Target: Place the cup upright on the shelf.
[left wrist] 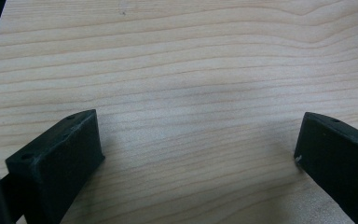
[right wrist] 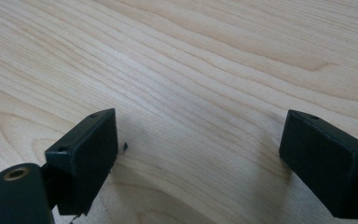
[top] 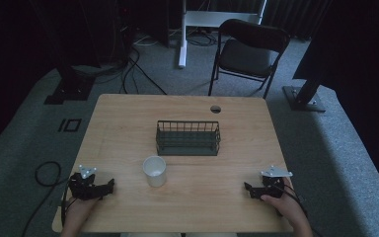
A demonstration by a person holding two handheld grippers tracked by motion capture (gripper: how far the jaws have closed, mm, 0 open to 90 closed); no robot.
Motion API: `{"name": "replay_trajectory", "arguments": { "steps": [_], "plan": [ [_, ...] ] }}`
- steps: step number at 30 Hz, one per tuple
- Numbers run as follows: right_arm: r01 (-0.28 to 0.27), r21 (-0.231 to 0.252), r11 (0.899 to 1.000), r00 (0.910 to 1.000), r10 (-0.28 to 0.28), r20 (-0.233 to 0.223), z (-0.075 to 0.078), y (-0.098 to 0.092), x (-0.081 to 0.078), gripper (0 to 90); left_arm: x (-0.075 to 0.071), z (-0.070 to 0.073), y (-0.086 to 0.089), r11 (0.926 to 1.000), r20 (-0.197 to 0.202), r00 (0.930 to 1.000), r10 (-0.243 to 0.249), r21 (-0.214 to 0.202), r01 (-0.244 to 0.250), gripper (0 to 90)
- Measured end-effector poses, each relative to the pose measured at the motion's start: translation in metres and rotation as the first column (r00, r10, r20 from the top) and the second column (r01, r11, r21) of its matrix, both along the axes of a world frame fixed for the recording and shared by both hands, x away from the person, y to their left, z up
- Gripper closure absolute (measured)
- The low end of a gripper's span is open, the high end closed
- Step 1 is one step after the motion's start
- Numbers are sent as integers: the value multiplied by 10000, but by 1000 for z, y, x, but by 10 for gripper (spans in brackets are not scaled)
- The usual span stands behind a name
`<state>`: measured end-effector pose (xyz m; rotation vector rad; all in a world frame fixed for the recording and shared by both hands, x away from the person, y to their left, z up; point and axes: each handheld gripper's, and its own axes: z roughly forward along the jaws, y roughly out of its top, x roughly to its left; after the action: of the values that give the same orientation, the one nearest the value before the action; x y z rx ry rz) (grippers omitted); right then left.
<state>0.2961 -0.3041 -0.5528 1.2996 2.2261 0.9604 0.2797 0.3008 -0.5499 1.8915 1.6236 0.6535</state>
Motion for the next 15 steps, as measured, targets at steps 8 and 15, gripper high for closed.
{"name": "replay_trajectory", "arguments": {
  "steps": [8,15],
  "plan": [
    [-2,-1,10000,10000,2,5,0,0,0,112,0,0,0,10000,-1,10000,-60,-1,60,8],
    [-6,-5,10000,10000,6,10,0,0,0,112,0,0,1,10000,-7,10000,-92,21,92,8]
  ]
}}
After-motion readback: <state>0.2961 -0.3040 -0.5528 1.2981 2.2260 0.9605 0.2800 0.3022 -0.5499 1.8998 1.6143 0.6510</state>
